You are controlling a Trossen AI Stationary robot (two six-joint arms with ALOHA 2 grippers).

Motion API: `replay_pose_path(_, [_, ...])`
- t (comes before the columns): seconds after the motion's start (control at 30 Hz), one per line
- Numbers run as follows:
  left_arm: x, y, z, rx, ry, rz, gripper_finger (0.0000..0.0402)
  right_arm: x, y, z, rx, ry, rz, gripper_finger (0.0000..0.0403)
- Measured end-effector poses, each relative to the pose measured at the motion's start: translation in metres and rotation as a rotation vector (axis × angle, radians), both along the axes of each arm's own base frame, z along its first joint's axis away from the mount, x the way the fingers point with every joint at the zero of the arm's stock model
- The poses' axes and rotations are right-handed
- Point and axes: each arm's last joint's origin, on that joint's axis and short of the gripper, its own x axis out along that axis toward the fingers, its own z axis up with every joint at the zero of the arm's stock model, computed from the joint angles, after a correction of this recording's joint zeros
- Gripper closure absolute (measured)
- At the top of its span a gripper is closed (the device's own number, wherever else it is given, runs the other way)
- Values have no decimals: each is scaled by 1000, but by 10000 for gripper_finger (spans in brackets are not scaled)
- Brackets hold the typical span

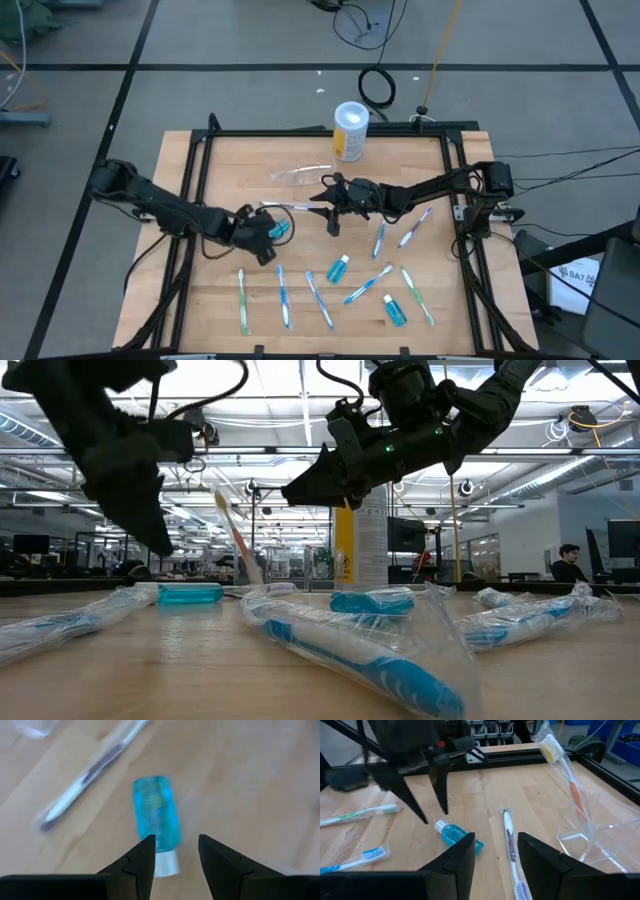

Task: Pick & Place toothbrushing station
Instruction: Put the top blue mouthwash into the middle section of the transparent organizer

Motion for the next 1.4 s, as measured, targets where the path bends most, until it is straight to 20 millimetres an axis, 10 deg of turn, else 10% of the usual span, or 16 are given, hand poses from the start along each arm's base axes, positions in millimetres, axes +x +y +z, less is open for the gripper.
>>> replay_pose_path(1.4, [-18, -5, -55, 91, -25, -42, 250, 0, 3, -2, -6, 25, 10, 261])
